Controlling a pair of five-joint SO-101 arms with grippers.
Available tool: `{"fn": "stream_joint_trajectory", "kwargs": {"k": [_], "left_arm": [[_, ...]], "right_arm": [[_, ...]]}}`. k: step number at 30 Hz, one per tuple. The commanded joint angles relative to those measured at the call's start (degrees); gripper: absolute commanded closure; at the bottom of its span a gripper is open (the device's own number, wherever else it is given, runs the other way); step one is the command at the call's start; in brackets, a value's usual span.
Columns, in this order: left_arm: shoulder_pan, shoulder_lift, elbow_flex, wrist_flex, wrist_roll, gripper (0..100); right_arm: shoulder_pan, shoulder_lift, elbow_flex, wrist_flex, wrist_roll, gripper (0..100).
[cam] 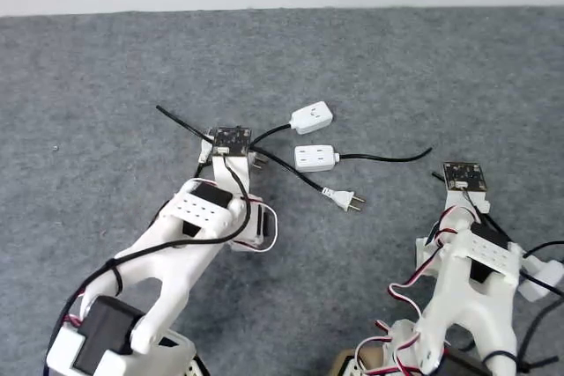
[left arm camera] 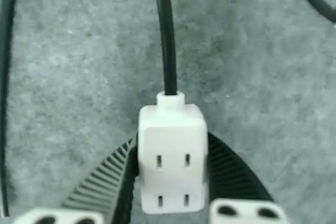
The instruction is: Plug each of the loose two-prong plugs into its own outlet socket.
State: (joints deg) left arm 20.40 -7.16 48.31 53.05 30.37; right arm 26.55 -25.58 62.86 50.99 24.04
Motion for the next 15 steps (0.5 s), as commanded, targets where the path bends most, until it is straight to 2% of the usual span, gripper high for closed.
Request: {"fn": "stream_joint_trajectory", "kwargs": {"k": [1, 8, 15], "left_arm": [[1.3, -0.7, -0.4, 1.1, 0.7, 73], [-0.5, -0.8, -3.5, 8.4, 0.3, 71], [-2.8, -0.9, -8.1, 15.6, -5.1, 71]], "right_arm": [[-0.5, -1.3, -0.3, -0.7, 0.7, 98.7], [-0.5, -1.3, -0.3, -0.8, 0.7, 98.7], [-0.5, -1.3, -0.3, -0.8, 0.7, 98.7]]}}
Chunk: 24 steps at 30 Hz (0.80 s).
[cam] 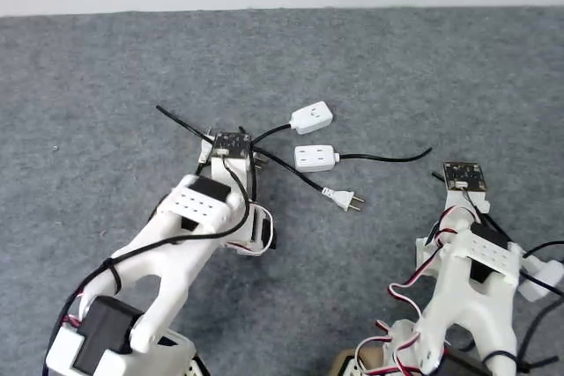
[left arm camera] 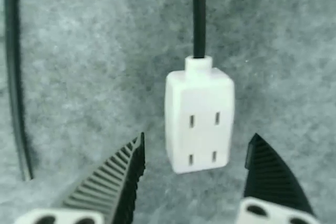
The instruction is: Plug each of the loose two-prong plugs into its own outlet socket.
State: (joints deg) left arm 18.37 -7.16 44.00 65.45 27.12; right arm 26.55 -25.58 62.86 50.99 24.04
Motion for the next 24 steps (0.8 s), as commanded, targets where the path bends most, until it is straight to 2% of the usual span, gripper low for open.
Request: {"fn": "stream_joint_trajectory", "kwargs": {"k": [1, 5, 11, 16, 20, 24], "left_arm": [[-1.1, -1.2, -4.4, 4.5, -2.5, 71], [-1.0, -8.8, -3.5, 6.2, -5.1, 71], [-1.4, -31.1, 3.9, 6.4, -5.9, 71], [-2.5, -44.5, 7.3, 10.5, -15.1, 71], [-9.6, -46.2, 6.5, 11.3, -15.9, 71], [-19.0, -44.2, 8.5, 6.1, -15.9, 71]], "right_arm": [[-0.5, -1.3, -0.3, -0.8, 0.7, 98.7], [-0.5, -1.3, -0.3, -0.8, 0.7, 98.7], [-0.5, -1.3, -0.3, -0.8, 0.7, 98.7], [-0.5, -1.3, -0.3, -0.8, 0.6, 98.7], [-0.4, -1.3, -0.4, -0.6, 0.4, 98.7], [-1.5, -1.3, -0.6, -0.5, 0.7, 98.6]]}}
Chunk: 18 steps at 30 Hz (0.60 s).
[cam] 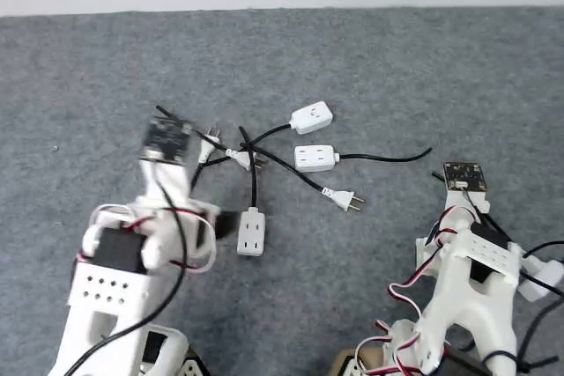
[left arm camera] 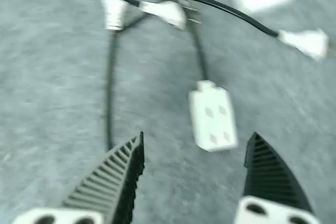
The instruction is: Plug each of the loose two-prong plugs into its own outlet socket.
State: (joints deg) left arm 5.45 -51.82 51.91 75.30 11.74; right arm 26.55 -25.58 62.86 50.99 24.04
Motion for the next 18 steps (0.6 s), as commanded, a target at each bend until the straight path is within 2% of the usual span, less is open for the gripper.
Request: {"fn": "stream_joint_trajectory", "kwargs": {"k": [1, 7, 13, 18], "left_arm": [[-8.7, 1.1, 1.4, -5.3, -0.5, 71], [-20.7, 4.7, 7.4, -12.4, -0.5, 71], [-29.5, 4.7, 16.1, -22.2, -1.7, 71], [-32.6, 5.2, 20.6, -27.3, -9.9, 71]], "right_arm": [[-2.9, -1.3, -0.7, -0.4, 0.8, 98.0], [-14.2, -1.4, -5.9, 7.0, 9.6, 88.0], [-22.4, -1.0, -22.6, 18.2, 8.5, 87.3], [-30.8, 8.8, -35.8, 23.8, 3.9, 87.3]]}}
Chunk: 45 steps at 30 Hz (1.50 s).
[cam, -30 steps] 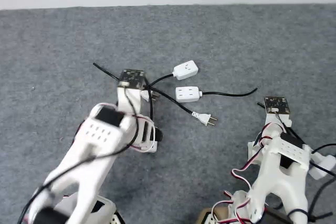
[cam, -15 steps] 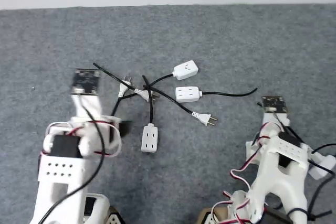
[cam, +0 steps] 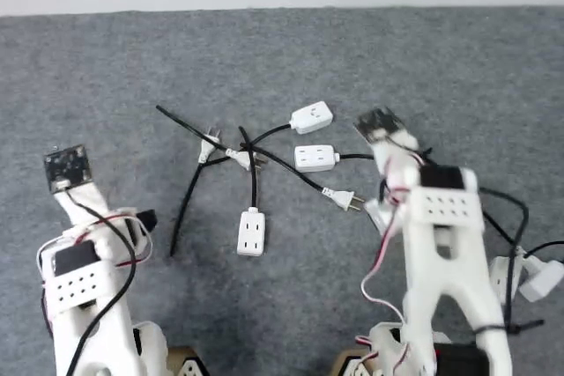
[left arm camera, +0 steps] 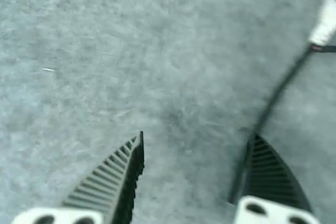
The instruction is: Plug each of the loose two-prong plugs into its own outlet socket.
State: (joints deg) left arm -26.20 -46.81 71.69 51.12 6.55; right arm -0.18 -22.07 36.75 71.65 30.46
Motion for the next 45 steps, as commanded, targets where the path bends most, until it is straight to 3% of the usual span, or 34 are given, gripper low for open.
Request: {"fn": "stream_joint_trajectory", "kwargs": {"k": [1, 9, 17, 31, 38, 45], "left_arm": [[-1.0, 0.2, 1.7, -3.7, -6.5, 71], [-1.0, 0.2, 2.4, -5.0, -8.3, 71], [-1.0, 0.2, 2.5, -5.1, -8.4, 71], [-0.8, 0.2, 2.5, -5.1, -8.5, 71], [-0.8, 0.2, 2.5, -5.2, -8.6, 71], [-0.8, 0.2, 2.6, -5.2, -8.6, 71]], "right_arm": [[-5.4, 8.7, -12.6, 3.7, -3.3, 87.3], [-12.4, 32.8, -32.9, 1.1, -4.1, 87.3], [-13.6, 47.0, -42.4, 0.1, 0.4, 87.3], [-14.8, 45.3, -39.5, 0.7, 5.3, 87.3], [-15.3, 39.1, -30.6, -3.3, 5.4, 87.3], [-15.4, 42.0, -28.6, -7.0, 11.4, 87.3]]}}
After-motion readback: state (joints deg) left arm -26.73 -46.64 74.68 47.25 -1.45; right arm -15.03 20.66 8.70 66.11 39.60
